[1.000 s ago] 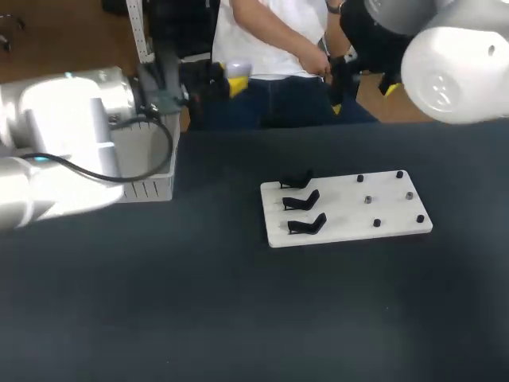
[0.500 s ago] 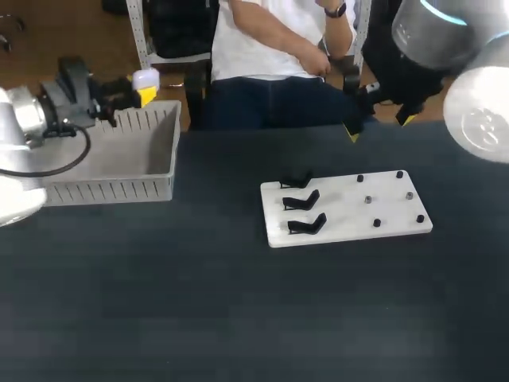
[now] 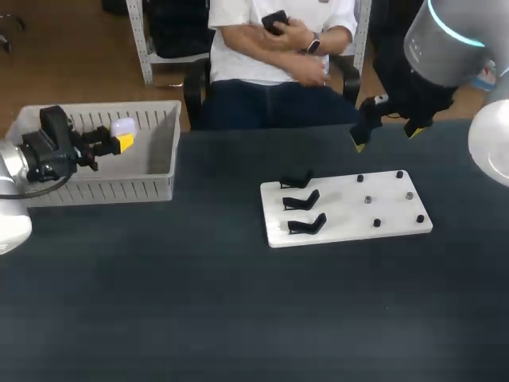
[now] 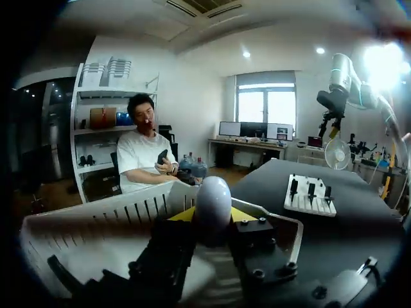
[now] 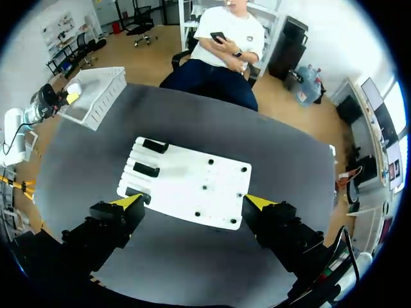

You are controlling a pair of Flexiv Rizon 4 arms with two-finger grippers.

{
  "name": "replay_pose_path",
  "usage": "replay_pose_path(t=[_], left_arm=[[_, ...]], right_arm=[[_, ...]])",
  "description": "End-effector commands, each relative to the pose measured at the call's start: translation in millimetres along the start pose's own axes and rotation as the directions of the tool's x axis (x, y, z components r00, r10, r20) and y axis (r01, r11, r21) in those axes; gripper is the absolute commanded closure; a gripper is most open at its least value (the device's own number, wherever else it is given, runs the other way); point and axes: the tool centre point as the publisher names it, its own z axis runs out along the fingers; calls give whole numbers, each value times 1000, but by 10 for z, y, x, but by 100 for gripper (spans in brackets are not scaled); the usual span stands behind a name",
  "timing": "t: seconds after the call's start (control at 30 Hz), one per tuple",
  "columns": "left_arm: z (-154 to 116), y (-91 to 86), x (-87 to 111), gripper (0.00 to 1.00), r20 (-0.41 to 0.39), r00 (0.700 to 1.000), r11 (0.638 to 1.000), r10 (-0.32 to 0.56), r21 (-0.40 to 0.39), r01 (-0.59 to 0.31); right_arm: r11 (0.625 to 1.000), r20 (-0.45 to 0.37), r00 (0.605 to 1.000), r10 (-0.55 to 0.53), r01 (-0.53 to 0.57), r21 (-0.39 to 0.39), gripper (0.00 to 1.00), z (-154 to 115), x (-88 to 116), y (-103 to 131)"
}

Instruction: Pick up each earbud case from the left stands, insert the matching earbuds, close the lid, and place the case in the box.

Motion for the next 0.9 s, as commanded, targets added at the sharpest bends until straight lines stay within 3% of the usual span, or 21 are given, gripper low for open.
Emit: replay_pose_path(t=[0.03,0.1,0.13,0.17,0.2,0.43,0.6,0.9], left_arm=[[23,0,83,100,-4,1000,996,-4,-89,4],[22,13,106,98,-14,1000,996,-20,-88,19],[23,17,115,79,-22,999,995,-30,-91,28],[29,14,111,19,-22,999,996,-29,-86,27],[35,11,104,0,-24,999,996,-28,-85,26],[27,-104,-136,0,-7,1000,996,7,-89,-7],[-15,-475,-369,0,-26,999,995,33,-93,-35],[-10,-1123,-516,0,-67,998,997,22,-72,-27]], right_arm=[[1000,58,998,8,-9,5,0,-13,67,-14],[1000,57,998,10,-11,5,0,-7,71,-13],[1000,56,998,11,-11,4,0,-1,72,-11],[1000,56,998,12,-12,3,0,4,72,-9],[1000,55,998,12,-12,2,0,7,72,-9],[997,103,992,-72,76,-33,0,-48,51,-9],[973,139,968,-209,219,-67,0,-97,119,26],[903,201,914,-353,389,-183,0,-102,327,-9]])
